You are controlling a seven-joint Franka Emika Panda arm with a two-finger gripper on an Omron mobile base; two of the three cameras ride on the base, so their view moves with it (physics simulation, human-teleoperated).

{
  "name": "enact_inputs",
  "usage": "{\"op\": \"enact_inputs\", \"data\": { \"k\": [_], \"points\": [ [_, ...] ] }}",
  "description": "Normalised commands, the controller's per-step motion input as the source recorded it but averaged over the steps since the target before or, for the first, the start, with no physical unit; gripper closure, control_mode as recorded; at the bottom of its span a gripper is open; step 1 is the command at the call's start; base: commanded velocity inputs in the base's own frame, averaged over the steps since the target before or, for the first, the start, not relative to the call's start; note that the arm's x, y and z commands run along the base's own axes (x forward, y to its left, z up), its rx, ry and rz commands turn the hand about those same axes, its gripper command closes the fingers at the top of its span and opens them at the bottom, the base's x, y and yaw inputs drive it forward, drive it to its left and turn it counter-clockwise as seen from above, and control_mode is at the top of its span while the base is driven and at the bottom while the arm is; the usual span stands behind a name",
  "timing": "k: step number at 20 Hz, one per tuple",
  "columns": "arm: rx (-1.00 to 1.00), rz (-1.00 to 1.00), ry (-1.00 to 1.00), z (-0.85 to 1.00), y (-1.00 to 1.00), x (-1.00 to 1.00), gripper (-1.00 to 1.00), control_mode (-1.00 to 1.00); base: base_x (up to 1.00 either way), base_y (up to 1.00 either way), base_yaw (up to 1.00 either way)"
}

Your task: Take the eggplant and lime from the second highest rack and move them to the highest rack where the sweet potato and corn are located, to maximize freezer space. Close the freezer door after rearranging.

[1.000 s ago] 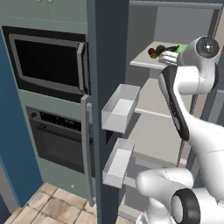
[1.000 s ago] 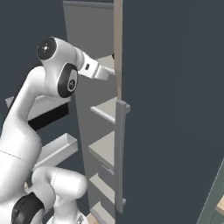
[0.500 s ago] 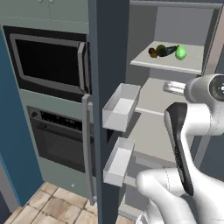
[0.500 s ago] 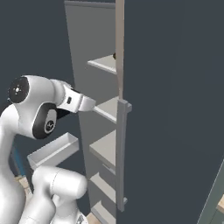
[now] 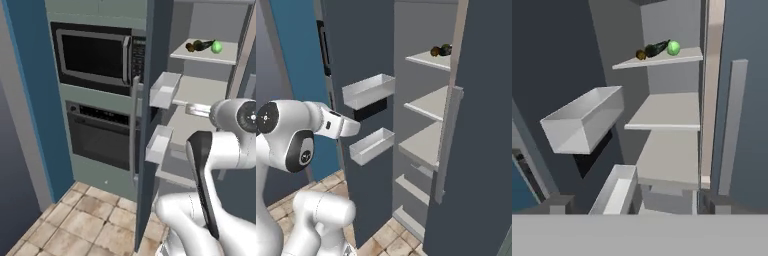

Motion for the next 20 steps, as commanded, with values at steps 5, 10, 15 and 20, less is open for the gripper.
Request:
{"op": "enact_inputs", "data": {
  "k": [5, 10, 15, 20],
  "points": [
    [0.00, 0.00, 0.00, 0.00, 0.00, 0.00, -1.00, 1.00, -0.14, 0.96, -0.13],
    [0.00, 0.00, 0.00, 0.00, 0.00, 0.00, -1.00, 1.00, 0.03, 1.00, -0.32],
    [0.00, 0.00, 0.00, 0.00, 0.00, 0.00, -1.00, 1.00, 0.31, 0.99, -0.51],
    [0.00, 0.00, 0.00, 0.00, 0.00, 0.00, -1.00, 1.00, 0.54, 0.97, -0.53]
  ]
}}
